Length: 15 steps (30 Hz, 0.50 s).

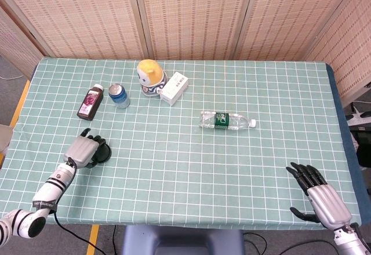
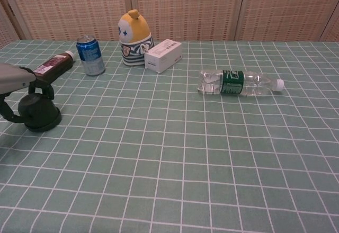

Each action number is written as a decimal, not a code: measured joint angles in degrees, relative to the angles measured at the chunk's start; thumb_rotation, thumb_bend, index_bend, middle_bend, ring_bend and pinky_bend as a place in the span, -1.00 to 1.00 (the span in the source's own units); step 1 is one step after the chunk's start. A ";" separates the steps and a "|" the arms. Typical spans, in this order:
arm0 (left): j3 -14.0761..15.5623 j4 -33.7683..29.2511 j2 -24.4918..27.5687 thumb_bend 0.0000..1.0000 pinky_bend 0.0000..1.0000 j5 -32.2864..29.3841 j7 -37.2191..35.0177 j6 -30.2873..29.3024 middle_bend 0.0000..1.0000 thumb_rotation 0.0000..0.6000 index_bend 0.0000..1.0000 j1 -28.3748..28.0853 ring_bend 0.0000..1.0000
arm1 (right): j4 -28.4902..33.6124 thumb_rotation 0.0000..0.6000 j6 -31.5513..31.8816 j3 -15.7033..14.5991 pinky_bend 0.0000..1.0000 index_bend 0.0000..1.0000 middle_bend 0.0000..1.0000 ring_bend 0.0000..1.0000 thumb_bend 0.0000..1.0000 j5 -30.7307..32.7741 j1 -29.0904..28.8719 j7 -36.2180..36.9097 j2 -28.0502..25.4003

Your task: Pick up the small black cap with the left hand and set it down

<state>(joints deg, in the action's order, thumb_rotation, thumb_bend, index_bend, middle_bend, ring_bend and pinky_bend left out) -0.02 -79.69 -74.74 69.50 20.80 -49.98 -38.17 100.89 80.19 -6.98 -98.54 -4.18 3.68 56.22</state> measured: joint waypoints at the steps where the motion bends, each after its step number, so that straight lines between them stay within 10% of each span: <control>1: -0.07 -0.19 0.11 -0.32 -0.73 0.64 -0.72 -0.27 0.05 1.00 0.02 0.05 -0.28 | 0.01 1.00 -0.14 -0.02 -1.00 -1.00 -1.00 -1.00 -0.71 0.03 -0.03 -0.07 0.04; 15: -1.16 -1.46 3.30 -0.32 -0.62 3.20 0.29 -4.19 0.02 1.00 0.00 1.05 -0.25 | 0.08 1.00 -1.14 -0.09 -1.00 -1.00 -1.00 -1.00 -0.71 0.38 -0.49 0.24 -0.20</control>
<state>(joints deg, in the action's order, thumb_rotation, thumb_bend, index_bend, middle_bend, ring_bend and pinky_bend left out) -1.18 -81.15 -71.45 72.70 21.09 -54.17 -37.11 100.97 79.06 -7.07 -98.16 -4.67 3.92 56.03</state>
